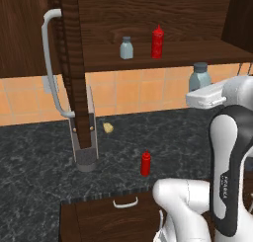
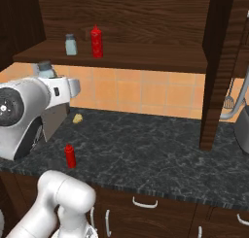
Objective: Put the shaker and condiment bottle from the counter next to their counterparts in the cabinet.
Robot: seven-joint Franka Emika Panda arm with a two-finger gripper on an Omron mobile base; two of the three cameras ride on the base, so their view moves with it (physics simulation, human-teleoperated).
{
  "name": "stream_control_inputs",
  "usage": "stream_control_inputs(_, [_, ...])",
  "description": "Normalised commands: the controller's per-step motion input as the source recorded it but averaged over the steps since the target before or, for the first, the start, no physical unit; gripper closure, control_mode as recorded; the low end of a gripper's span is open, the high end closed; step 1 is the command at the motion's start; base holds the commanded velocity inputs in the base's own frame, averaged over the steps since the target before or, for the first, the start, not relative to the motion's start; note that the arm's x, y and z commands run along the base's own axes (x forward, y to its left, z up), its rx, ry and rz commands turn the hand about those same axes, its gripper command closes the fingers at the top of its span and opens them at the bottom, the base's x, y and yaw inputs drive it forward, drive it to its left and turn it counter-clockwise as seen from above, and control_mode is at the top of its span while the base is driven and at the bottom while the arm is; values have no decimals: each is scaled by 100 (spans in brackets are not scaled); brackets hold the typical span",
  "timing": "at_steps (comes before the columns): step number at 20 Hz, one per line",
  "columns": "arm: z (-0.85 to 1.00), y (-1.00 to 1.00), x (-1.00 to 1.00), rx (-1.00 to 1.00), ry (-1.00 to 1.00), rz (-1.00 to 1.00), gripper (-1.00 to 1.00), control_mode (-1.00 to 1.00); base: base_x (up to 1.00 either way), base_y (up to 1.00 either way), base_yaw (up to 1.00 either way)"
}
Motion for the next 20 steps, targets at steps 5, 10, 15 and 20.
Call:
stream_control_inputs(5, [35, 58, 4, -25, 0, 7, 100, -100, 0, 0, 0])
stream_control_inputs(10, [74, 3, 3, -1, -1, 0, 100, -100, 0, 0, 0])
stream_control_inputs(15, [9, 0, 0, 2, -11, -5, 100, -100, 0, 0, 0])
stream_control_inputs(20, [0, 3, 0, 0, -14, -8, 100, -100, 0, 0, 0])
